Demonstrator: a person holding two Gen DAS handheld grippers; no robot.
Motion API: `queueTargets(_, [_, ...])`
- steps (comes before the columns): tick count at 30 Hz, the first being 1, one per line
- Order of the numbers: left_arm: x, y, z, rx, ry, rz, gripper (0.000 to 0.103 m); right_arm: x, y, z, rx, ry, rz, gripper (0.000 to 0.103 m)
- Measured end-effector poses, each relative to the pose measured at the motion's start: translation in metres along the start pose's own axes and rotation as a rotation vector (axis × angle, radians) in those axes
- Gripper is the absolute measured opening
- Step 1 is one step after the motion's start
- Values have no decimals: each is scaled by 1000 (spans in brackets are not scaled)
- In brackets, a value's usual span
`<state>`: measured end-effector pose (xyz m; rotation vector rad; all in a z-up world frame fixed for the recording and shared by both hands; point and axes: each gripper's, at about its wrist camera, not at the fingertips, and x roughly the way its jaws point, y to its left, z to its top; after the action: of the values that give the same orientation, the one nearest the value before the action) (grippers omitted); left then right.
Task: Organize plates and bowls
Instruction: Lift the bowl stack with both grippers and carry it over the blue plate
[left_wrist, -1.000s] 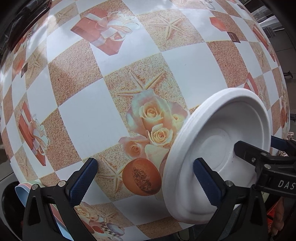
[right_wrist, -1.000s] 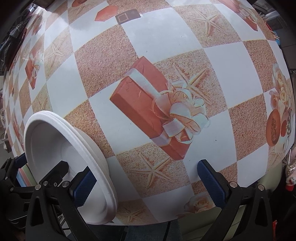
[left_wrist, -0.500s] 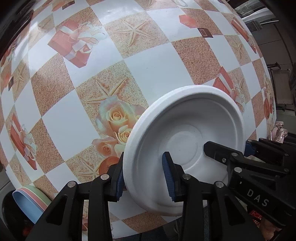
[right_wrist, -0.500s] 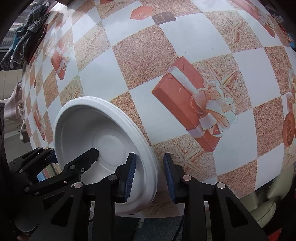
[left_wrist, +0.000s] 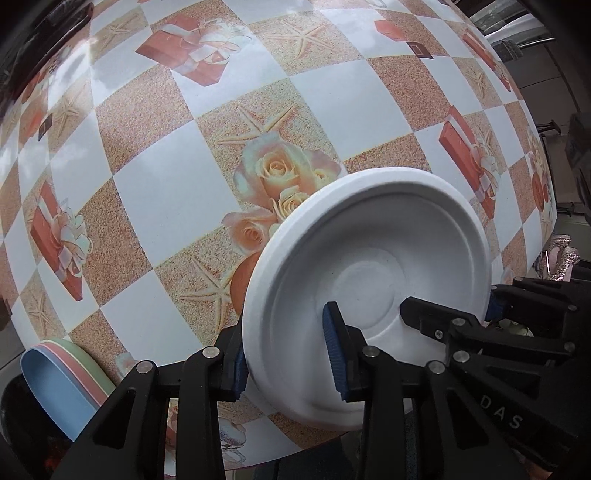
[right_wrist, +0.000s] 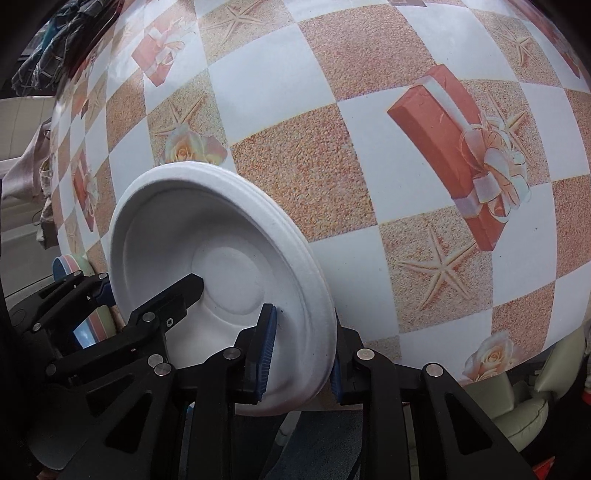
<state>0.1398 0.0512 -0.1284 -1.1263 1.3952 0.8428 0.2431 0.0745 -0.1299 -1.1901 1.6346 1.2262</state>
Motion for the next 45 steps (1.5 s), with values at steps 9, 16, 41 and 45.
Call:
queueTargets(9, [7, 24, -37, -66, 3, -7, 39, 14, 39, -5, -108, 43, -45, 28])
queueTargets(16, [15, 31, -62, -80, -7, -8, 39, 23, 68, -7, -136, 60, -76, 28])
queueTargets(41, [-63, 91, -113, -230, -196, -13, 38, -32, 188, -8, -332, -27, -142, 28])
queueTargets(45, [-78, 107, -109, -266, -221, -11, 38, -34, 211, -6, -376, -41, -156, 28])
